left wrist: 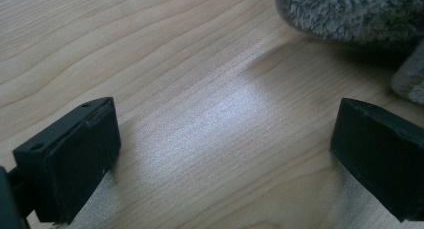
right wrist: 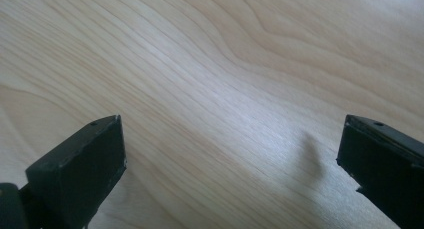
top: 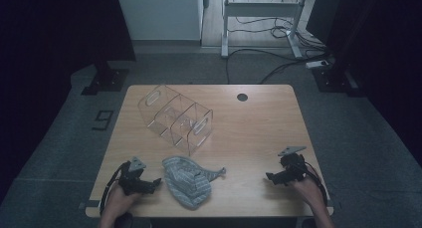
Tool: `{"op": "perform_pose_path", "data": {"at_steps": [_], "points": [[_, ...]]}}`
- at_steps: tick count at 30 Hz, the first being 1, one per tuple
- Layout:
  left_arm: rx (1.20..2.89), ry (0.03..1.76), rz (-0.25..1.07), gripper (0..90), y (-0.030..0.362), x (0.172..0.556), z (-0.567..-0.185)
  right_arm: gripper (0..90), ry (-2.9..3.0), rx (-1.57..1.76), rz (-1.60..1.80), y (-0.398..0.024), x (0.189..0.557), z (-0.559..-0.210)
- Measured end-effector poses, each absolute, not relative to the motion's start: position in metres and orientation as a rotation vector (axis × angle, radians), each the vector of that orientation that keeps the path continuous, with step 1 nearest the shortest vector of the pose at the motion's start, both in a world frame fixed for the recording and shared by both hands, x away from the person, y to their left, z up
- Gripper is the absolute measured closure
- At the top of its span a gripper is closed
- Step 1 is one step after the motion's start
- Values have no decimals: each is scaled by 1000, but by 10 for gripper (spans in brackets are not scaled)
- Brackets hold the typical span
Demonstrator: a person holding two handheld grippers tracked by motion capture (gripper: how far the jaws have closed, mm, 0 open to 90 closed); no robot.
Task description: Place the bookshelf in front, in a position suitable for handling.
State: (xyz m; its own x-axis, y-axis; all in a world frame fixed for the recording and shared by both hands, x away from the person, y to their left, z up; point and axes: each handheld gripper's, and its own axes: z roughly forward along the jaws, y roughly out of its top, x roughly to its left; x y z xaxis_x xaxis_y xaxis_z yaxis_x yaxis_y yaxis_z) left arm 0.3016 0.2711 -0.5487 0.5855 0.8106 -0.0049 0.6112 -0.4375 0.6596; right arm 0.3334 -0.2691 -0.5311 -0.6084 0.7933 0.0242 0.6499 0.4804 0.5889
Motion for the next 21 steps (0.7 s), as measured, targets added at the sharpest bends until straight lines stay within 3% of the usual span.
{"op": "perform_pose_path", "data": {"at_steps": [21], "points": [[2195,1125,417,0,271,302,-549,0,2495,1173,967,-246,327,-512]]}}
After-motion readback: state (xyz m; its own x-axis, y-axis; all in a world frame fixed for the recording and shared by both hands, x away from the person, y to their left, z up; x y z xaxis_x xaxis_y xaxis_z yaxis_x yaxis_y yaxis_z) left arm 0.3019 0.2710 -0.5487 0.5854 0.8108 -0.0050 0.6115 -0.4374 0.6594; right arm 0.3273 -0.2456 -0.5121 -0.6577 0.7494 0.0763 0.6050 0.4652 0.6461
